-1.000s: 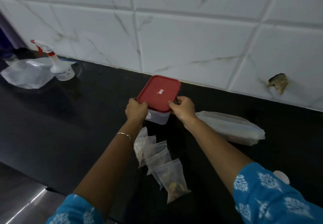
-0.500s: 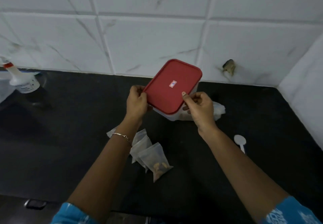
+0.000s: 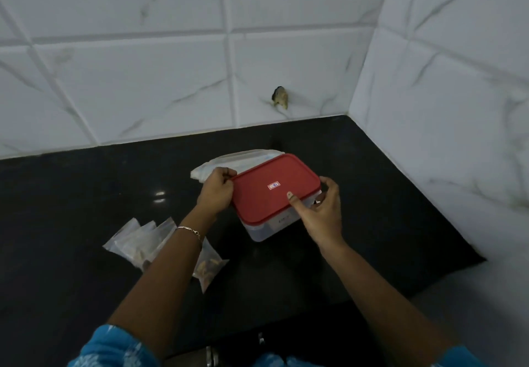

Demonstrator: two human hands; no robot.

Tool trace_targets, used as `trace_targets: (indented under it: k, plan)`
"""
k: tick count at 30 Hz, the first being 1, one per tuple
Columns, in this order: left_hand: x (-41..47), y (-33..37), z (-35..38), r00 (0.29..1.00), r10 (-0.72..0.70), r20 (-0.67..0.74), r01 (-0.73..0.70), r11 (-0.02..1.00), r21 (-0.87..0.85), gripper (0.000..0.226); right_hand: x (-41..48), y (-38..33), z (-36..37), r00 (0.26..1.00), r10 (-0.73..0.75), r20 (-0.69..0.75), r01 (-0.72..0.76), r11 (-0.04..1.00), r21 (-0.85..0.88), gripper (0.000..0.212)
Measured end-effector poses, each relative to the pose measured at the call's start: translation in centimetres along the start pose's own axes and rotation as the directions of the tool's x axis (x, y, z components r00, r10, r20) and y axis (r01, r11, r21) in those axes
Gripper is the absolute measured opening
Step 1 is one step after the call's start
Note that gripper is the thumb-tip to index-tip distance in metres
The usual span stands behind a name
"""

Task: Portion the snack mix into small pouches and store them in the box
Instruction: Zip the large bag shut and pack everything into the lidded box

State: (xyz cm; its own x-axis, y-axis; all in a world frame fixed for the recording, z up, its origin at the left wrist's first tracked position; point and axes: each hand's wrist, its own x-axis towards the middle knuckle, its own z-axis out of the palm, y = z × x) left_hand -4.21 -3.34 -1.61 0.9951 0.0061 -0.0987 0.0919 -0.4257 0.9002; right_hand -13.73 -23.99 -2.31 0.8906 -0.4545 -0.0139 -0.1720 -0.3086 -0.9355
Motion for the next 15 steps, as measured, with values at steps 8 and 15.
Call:
trace_targets:
  k: [8,15]
  plan:
    - [1.1,0.7,1.4,0.998,-0.014,0.053,0.016,0.999,-0.051,0.025,-1.1,0.8,-0.7,0.994,0.103,-0.023,-0.104,0.993,-0.059,0.091]
    - [-1.2,0.4,-0.7,0.963,-0.025,0.27,0.09,0.969,-0.231,0.097,-1.1,-1.4,0.8,0.927,-0.363,0.092,0.373,0.871,-0.32,0.064]
